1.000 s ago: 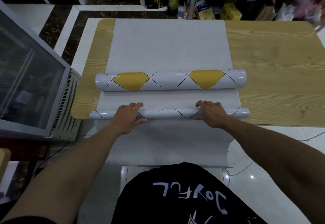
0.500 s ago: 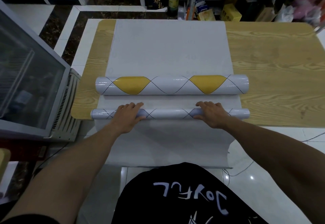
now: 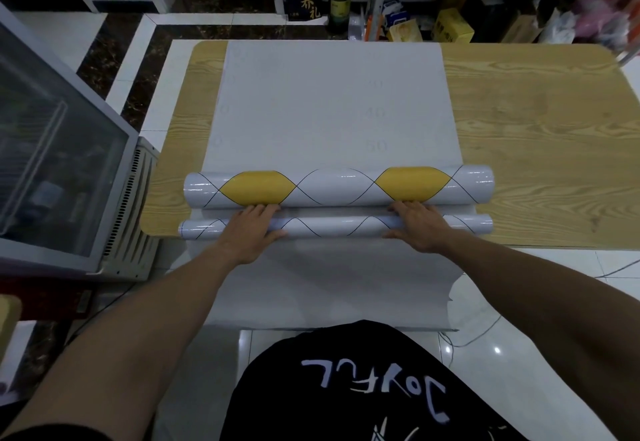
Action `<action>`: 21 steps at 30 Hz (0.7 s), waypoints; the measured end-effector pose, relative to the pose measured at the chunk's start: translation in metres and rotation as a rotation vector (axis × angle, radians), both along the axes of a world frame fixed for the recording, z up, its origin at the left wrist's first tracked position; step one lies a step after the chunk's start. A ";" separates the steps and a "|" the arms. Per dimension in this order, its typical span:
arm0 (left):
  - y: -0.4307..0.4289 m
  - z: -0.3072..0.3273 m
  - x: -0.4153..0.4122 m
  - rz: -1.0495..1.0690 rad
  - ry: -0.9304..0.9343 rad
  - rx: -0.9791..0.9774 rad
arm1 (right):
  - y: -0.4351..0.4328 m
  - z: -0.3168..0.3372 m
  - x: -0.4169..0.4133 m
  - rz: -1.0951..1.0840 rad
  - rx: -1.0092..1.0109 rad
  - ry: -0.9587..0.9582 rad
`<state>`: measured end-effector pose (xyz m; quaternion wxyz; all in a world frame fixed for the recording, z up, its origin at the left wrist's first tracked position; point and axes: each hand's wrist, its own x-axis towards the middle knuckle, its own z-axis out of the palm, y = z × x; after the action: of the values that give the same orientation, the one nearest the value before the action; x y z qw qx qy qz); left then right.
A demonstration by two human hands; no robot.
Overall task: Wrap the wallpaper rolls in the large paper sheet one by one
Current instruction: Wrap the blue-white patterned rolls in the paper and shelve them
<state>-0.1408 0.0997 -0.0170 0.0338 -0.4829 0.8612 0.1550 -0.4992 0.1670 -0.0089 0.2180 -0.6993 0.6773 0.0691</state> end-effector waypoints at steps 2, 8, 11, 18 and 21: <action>0.000 0.000 0.001 0.008 0.001 0.049 | 0.001 0.001 -0.001 -0.011 0.006 -0.023; 0.001 -0.004 -0.001 0.010 -0.001 0.036 | 0.005 0.002 0.001 0.050 0.006 0.010; 0.002 -0.005 0.001 -0.018 0.005 -0.020 | 0.005 0.001 0.001 0.075 0.038 0.036; 0.005 -0.003 0.002 -0.012 -0.035 0.031 | 0.003 0.008 -0.001 0.027 0.018 -0.032; 0.004 -0.003 0.000 -0.032 -0.056 -0.005 | 0.006 0.006 -0.001 0.065 -0.013 0.017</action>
<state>-0.1408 0.1035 -0.0203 0.0593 -0.4734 0.8678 0.1387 -0.5000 0.1726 -0.0025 0.2055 -0.7218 0.6564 0.0776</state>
